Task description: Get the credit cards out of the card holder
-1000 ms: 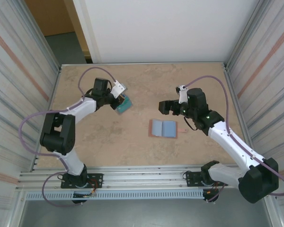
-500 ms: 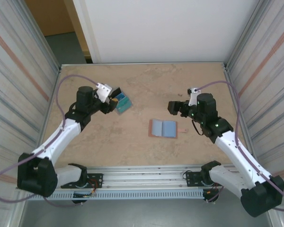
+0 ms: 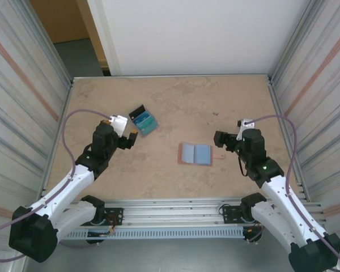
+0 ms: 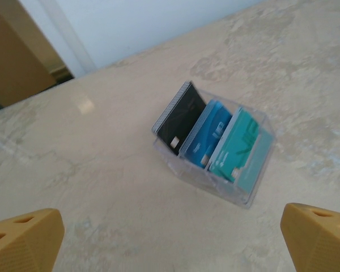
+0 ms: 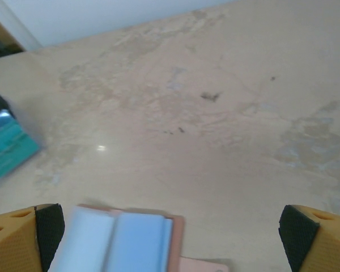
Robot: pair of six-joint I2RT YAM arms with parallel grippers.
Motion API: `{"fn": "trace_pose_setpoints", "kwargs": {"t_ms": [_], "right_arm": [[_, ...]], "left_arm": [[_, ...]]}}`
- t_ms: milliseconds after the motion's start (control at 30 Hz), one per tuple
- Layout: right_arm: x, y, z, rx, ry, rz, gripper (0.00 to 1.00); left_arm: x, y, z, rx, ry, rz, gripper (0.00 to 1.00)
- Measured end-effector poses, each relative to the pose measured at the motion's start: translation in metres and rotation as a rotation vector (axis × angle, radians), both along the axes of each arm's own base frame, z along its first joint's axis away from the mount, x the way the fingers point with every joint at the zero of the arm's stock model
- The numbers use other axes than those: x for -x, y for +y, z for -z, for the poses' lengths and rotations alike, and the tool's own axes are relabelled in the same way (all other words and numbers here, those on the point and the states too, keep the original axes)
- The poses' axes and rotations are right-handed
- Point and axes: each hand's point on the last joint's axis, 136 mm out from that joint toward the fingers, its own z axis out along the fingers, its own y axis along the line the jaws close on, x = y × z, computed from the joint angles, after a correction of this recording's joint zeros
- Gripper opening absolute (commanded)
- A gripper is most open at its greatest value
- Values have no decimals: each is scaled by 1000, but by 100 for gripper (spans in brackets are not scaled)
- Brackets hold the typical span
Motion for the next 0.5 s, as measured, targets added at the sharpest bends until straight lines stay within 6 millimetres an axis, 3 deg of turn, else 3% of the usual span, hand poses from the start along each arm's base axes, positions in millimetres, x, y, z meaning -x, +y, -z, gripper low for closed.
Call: {"fn": "trace_pose_setpoints", "kwargs": {"t_ms": [133, 267, 500], "right_arm": [[6, -16, 17, 73, -16, 49, 98], [7, -33, 21, 142, -68, 105, 98], [5, -62, 43, 207, -103, 205, 99]], "left_arm": [[1, 11, 16, 0, -12, -61, 99], [-1, 19, 30, -20, -22, -108, 99], [-9, 31, 40, -23, -46, -165, 99]]}}
